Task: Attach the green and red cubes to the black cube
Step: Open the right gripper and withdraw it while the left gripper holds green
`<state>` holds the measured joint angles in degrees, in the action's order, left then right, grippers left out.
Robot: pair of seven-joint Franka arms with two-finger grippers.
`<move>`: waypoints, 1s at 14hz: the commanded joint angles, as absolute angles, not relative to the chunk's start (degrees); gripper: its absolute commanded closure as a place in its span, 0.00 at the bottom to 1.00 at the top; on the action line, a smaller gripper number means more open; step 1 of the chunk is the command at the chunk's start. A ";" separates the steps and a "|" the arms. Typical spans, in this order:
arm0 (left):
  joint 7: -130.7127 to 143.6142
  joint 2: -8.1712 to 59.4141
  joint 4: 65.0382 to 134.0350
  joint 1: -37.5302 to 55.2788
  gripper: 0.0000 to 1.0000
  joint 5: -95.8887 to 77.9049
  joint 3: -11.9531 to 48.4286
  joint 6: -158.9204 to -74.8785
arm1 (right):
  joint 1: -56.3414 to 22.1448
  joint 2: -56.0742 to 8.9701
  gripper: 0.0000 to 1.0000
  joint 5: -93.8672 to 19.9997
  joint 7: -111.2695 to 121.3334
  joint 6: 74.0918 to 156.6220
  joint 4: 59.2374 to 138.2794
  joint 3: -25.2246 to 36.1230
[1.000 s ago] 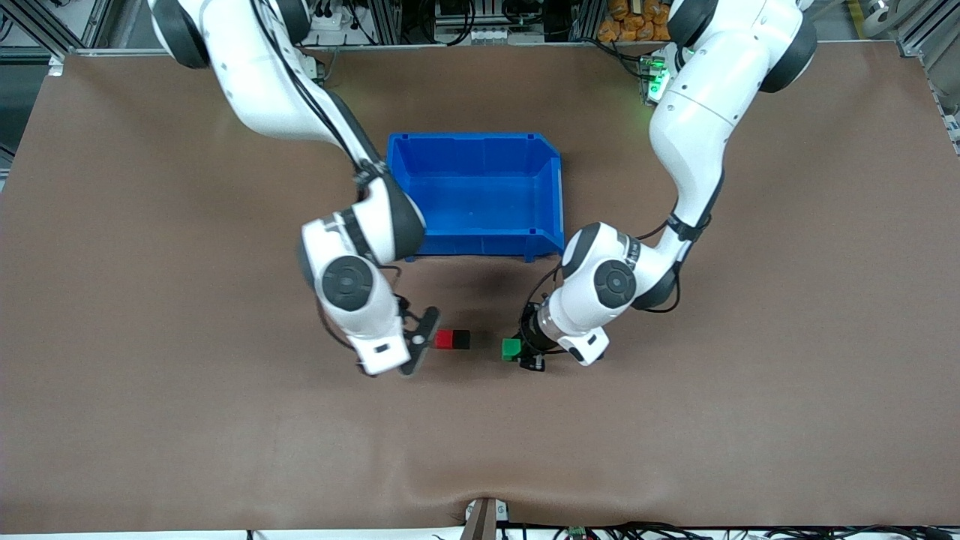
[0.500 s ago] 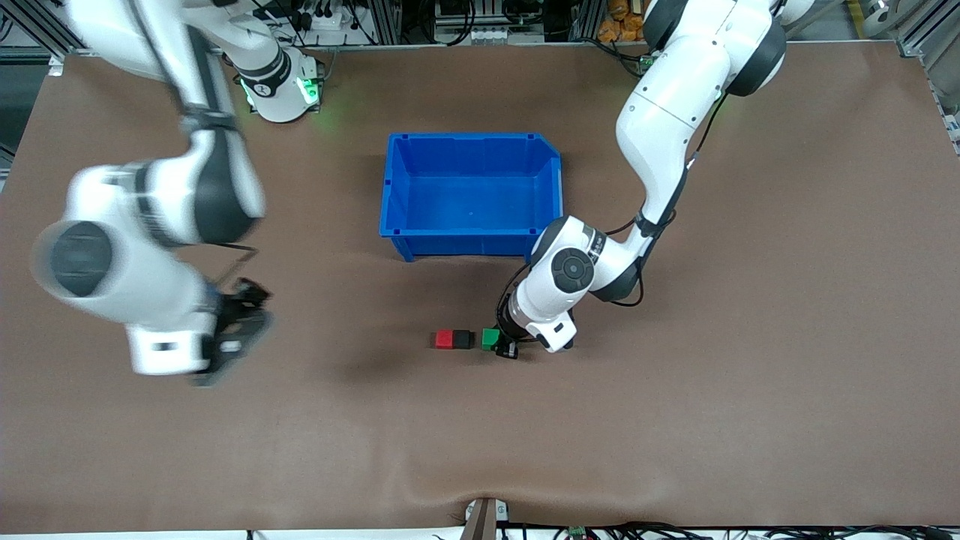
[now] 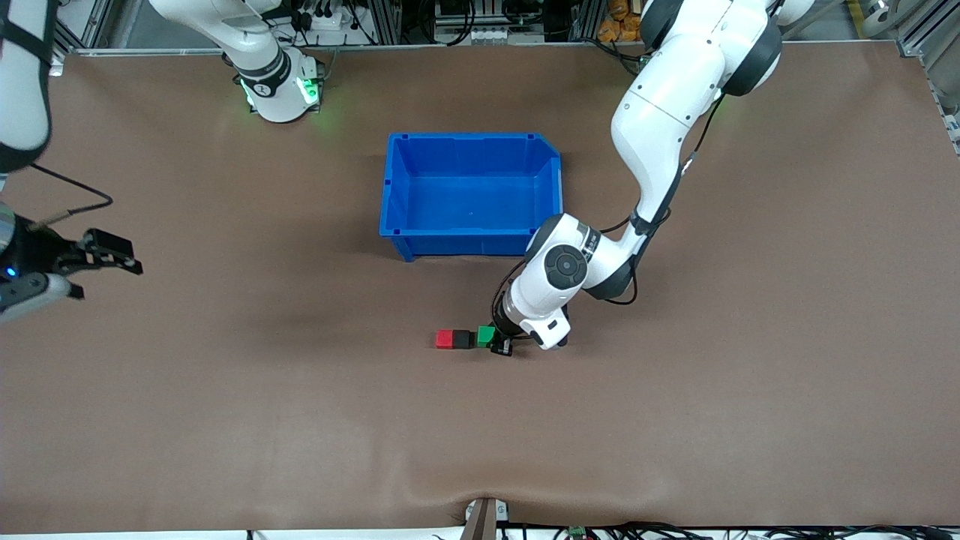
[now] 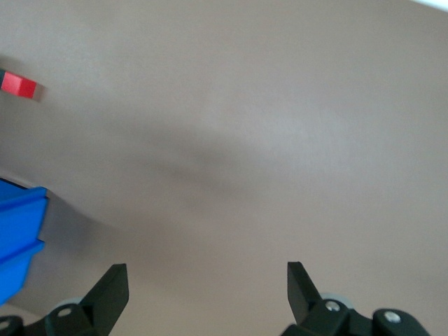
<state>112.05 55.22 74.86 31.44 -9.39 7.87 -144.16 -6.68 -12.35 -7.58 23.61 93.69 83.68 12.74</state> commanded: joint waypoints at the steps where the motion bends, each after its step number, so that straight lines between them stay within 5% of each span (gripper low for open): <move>1: 112.59 57.13 72.34 32.78 1.00 -10.63 7.12 -144.49 | -2.20 -6.43 0.00 -5.10 11.55 90.10 86.75 7.39; 8: 112.59 58.09 71.54 33.22 1.00 -10.63 7.47 -144.49 | 0.43 1.66 0.00 -1.76 1.14 82.63 87.63 5.46; 14: 113.56 58.80 70.22 33.40 1.00 -10.63 7.38 -144.67 | 0.45 2.55 0.00 -1.76 -4.55 79.80 88.60 2.64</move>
<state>112.73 56.62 72.67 32.38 -9.39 7.93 -144.17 1.20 1.39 -2.87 -0.85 79.87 87.01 3.91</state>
